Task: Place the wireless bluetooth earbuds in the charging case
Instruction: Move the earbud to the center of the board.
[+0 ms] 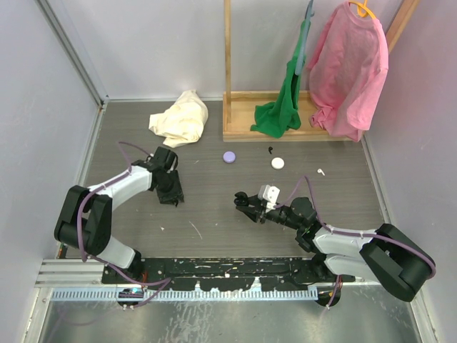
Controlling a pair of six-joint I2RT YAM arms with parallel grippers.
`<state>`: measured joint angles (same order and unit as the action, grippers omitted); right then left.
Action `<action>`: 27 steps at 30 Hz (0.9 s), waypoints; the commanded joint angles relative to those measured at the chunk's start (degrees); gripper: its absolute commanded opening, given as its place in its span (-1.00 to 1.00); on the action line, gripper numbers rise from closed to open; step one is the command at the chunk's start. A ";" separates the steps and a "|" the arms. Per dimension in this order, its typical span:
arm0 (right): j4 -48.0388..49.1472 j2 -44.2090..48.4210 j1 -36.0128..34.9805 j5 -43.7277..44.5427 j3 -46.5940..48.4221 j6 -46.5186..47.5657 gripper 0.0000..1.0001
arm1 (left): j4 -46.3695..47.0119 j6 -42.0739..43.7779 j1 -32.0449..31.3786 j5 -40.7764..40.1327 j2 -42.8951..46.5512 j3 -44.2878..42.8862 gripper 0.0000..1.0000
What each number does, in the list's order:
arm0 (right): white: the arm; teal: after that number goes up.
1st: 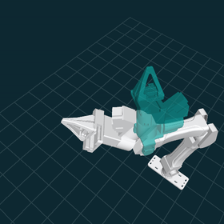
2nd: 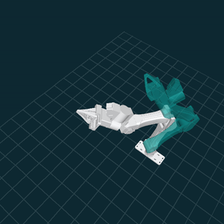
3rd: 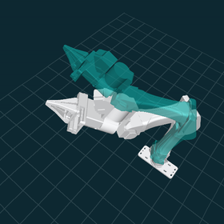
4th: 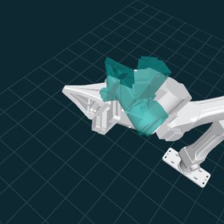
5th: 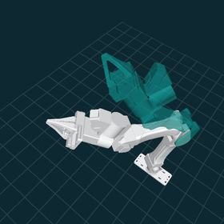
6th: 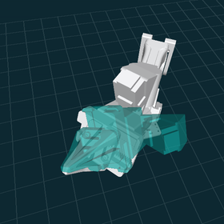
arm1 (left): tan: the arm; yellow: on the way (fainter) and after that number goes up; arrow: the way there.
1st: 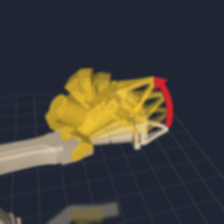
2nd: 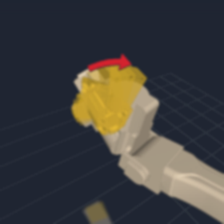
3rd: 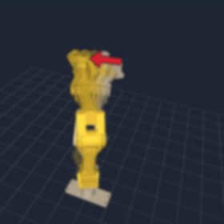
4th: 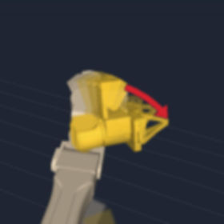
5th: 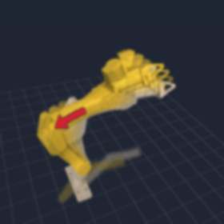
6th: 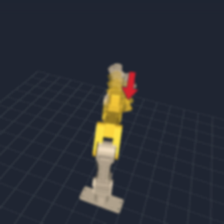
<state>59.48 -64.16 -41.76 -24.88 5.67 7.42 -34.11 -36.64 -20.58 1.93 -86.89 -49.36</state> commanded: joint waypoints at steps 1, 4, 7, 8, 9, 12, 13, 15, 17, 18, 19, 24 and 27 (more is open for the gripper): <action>2.40 0.34 0.21 -0.16 1.11 0.68 -0.98 | 0.07 -0.77 -0.79 0.80 0.26 -0.80 -0.19; 2.32 0.28 0.21 -0.23 1.21 0.68 -0.98 | 0.09 -0.93 -1.36 0.47 -0.06 -0.69 -0.18; 2.34 0.35 0.19 -0.25 1.23 0.67 -0.98 | 0.21 -1.23 -1.80 0.64 -0.13 -0.56 -0.18; 2.31 0.34 0.19 -0.30 1.19 0.67 -0.98 | 0.42 -1.36 -2.02 0.88 -0.10 -0.56 -0.18; 2.30 0.34 0.19 -0.32 1.18 0.67 -0.98 | 0.56 -1.49 -2.20 1.16 -0.02 -0.54 -0.17; 2.25 0.34 0.23 -0.28 1.20 0.67 -0.98 | -0.19 -1.40 -2.58 0.85 0.53 -1.28 -0.16; 2.30 0.43 0.21 -0.32 1.19 0.62 -0.98 | -0.96 -1.06 -2.62 -0.06 0.95 -1.76 -0.15; 2.13 0.49 0.27 -0.32 1.25 0.62 -0.98 | -3.07 0.26 -2.67 -2.57 1.86 -3.05 -0.13; 2.07 0.60 0.19 -0.33 1.23 0.66 -0.98 | -5.42 2.10 -2.63 -5.43 2.74 -4.53 -0.12; 2.09 0.60 0.24 -0.28 1.27 0.64 -0.98 | -6.64 3.33 -2.65 -7.62 2.92 -5.41 -0.11; 2.07 0.55 0.19 -0.29 1.26 0.72 -0.98 | -7.82 5.01 -2.63 -8.93 2.92 -6.49 -0.11; 1.96 0.67 0.19 -0.33 1.24 0.67 -0.98 | -12.47 12.36 -2.62 -11.30 0.32 -10.38 -0.11; 1.94 0.58 0.19 -0.34 1.19 0.67 -0.98 | -12.91 15.18 -2.71 -10.30 -1.43 -11.79 -0.11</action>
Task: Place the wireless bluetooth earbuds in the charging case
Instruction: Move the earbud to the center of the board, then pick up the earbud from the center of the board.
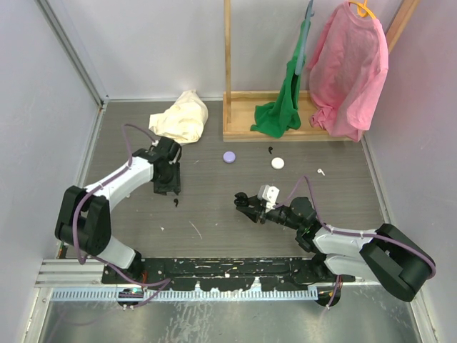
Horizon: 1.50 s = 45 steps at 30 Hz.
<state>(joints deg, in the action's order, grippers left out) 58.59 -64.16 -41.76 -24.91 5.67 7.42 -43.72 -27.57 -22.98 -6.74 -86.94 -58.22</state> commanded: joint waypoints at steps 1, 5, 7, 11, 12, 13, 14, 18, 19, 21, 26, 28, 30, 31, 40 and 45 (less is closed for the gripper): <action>2.80 0.53 0.23 -0.27 1.18 0.67 -0.98 | -3.30 6.61 -0.37 -1.22 -1.91 -3.40 -0.12; 2.77 0.59 0.19 -0.40 1.26 0.67 -0.98 | -5.71 8.10 -1.70 -0.33 -4.47 -5.51 -0.12; 2.80 0.61 0.23 -0.36 1.23 0.58 -0.98 | -6.22 8.51 -2.32 -0.36 -6.02 -6.36 -0.12; 2.75 0.60 0.19 -0.42 1.19 0.58 -0.98 | -6.97 8.81 -3.31 -0.35 -8.74 -7.91 -0.13; 2.68 0.60 0.21 -0.45 1.18 0.58 -0.98 | -7.08 8.89 -3.44 -0.30 -9.22 -8.17 -0.14; 2.72 0.60 0.23 -0.41 1.18 0.53 -0.98 | -7.21 9.01 -3.53 -0.36 -9.70 -8.41 -0.16; 2.69 0.57 0.24 -0.46 1.18 0.62 -0.98 | -7.29 9.11 -3.56 -0.38 -10.21 -8.80 -0.18; 2.60 0.62 0.19 -0.54 1.32 0.58 -0.98 | -7.94 9.52 -3.64 -0.24 -12.00 -9.87 -0.23; 2.59 0.58 0.19 -0.53 1.33 0.58 -0.98 | -8.00 9.55 -3.65 0.06 -12.22 -10.10 -0.24; 2.59 0.51 0.21 -0.53 1.28 0.60 -0.98 | -8.17 9.67 -3.65 0.07 -13.09 -10.38 -0.26; 2.59 0.33 0.19 -0.56 1.33 0.58 -0.98 | -8.46 9.72 -3.65 0.22 -14.99 -10.78 -0.27; 2.65 0.27 0.20 -0.51 1.40 0.58 -0.98 | -8.47 9.73 -3.68 0.23 -15.69 -10.86 -0.28; 2.58 0.09 0.19 -0.64 1.44 0.58 -0.98 | -8.13 9.66 -3.61 0.19 -16.14 -10.71 -0.27; 2.58 0.01 0.19 -0.67 1.51 0.58 -0.98 | -7.95 9.69 -3.63 0.28 -16.42 -10.69 -0.27; 2.31 -0.18 0.19 -0.76 1.65 0.49 -0.98 | -6.84 9.48 -3.65 0.02 -18.99 -10.43 -0.30; 2.23 -0.12 0.19 -0.84 1.62 0.49 -0.98 | -6.61 9.24 -3.65 0.39 -19.79 -10.01 -0.38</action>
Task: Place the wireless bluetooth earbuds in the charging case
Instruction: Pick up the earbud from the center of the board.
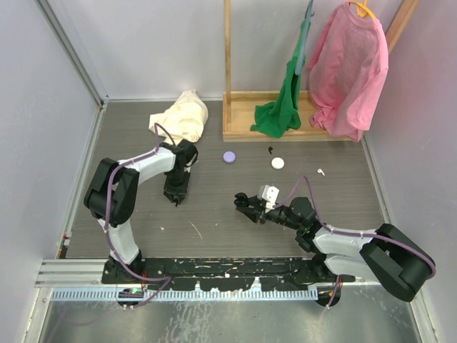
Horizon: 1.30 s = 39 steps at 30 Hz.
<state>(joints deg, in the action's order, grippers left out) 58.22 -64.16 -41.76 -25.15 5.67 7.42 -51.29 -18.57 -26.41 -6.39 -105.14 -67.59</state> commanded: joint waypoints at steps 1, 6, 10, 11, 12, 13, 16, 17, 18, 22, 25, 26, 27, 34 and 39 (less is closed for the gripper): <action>2.53 -0.09 0.19 -0.56 1.62 0.49 -0.98 | 1.08 0.19 -0.26 0.33 -1.61 -0.42 -0.39; 2.49 -0.04 0.19 -0.71 1.64 0.49 -0.98 | 1.83 -0.13 -0.22 1.81 -0.62 0.26 -0.48; 2.98 0.03 0.25 -1.56 1.80 -0.37 -0.98 | 3.25 -0.45 -0.23 3.60 1.95 1.18 -0.52; 3.39 0.13 0.20 -1.85 1.73 -0.65 -0.98 | 3.66 -0.54 -0.20 4.10 2.72 1.36 -0.53; 3.86 0.08 0.19 -2.02 1.65 -0.87 -0.98 | 3.75 -0.55 -0.21 4.54 3.69 1.69 -0.53; 4.04 0.09 0.19 -2.05 1.63 -0.86 -0.98 | 4.51 -0.59 -0.22 5.00 4.78 2.05 -0.53; 4.12 0.30 0.19 -1.94 1.78 -0.93 -0.98 | 6.38 -0.78 -0.22 6.62 7.56 2.74 -0.56; 4.16 0.41 0.19 -1.93 1.80 -0.98 -0.98 | 6.83 -0.80 -0.22 7.05 8.59 3.08 -0.57; 4.17 0.58 0.19 -1.94 1.80 -1.07 -0.98 | 7.49 -0.77 -0.22 7.58 9.59 3.39 -0.58; 3.59 1.83 0.19 -1.90 2.21 -1.35 -0.98 | 10.81 -1.33 -0.22 10.00 13.85 5.12 -0.59; 2.11 2.89 0.19 -1.61 3.01 -1.35 -0.98 | 13.78 -2.61 -0.28 12.55 17.85 6.78 -0.59; 1.80 3.15 0.19 -1.56 3.25 -1.46 -0.98 | 14.83 -2.96 -0.35 13.39 19.71 7.37 -0.59; 1.70 3.38 0.19 -1.56 3.36 -1.71 -0.98 | 15.96 -3.19 -0.51 14.20 21.17 7.84 -0.59; 1.80 4.46 0.23 -1.20 4.23 -3.26 -0.98 | 24.55 -5.09 -2.07 19.56 31.50 12.21 -0.59; 2.65 4.68 0.19 -0.58 5.00 -3.97 -0.98 | 29.25 -5.79 -3.08 22.95 37.72 13.72 -0.59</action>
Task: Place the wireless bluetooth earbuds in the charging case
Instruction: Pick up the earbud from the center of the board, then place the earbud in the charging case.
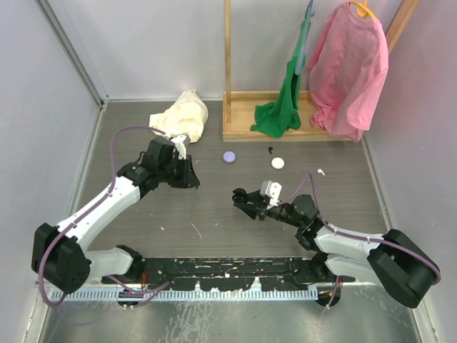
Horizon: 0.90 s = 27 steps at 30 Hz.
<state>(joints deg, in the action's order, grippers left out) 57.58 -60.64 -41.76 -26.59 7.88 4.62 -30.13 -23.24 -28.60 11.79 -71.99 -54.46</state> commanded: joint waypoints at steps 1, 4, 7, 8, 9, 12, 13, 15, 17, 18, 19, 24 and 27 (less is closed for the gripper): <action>3.66 0.90 0.19 0.82 2.95 -1.46 -0.98 | 9.01 -1.16 -1.10 5.50 5.44 0.78 -0.59; 6.04 -0.36 0.19 0.20 3.52 -2.99 -0.98 | 11.99 -1.19 -2.23 7.09 7.80 1.19 -0.58; 9.67 -2.22 0.21 -0.60 3.65 -5.12 -0.98 | 15.37 -1.19 -4.00 8.16 9.70 1.77 -0.57; 10.86 -2.75 0.21 -0.73 3.60 -5.83 -0.98 | 16.51 -1.12 -4.54 8.70 10.22 2.07 -0.56; 12.02 -3.37 0.19 -0.84 3.52 -6.55 -0.98 | 17.50 -0.99 -5.04 9.18 10.87 2.25 -0.56; 14.59 -4.86 0.19 -1.30 3.46 -7.39 -0.98 | 20.10 -0.46 -6.47 10.65 11.99 2.60 -0.55; 15.23 -5.27 0.20 -1.42 3.59 -7.69 -0.98 | 21.22 -0.11 -7.06 11.16 12.37 2.85 -0.56; 16.53 -6.25 0.21 -1.61 3.79 -8.33 -0.98 | 23.56 0.52 -8.01 11.92 13.56 3.72 -0.55; 17.97 -7.00 0.19 -1.79 4.08 -9.17 -0.98 | 26.17 1.02 -8.69 13.07 14.81 4.72 -0.56; 18.79 -7.49 0.19 -1.82 4.16 -9.65 -0.98 | 27.73 1.11 -9.01 13.56 15.43 5.46 -0.55; 19.62 -7.93 0.19 -1.87 4.36 -10.16 -0.98 | 29.34 1.20 -9.32 14.10 15.99 6.21 -0.54; 24.18 -10.42 0.19 -2.48 5.17 -12.67 -0.98 | 36.18 1.70 -10.98 16.12 17.26 8.70 -0.52; 26.57 -11.67 0.19 -2.80 5.52 -14.04 -0.98 | 37.82 2.39 -12.20 15.88 17.36 8.89 -0.52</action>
<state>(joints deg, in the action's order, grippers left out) 75.18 -71.33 -41.76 -28.47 11.00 -6.63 -1.04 -22.74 -39.33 25.89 -55.96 -45.71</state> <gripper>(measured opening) 0.336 0.240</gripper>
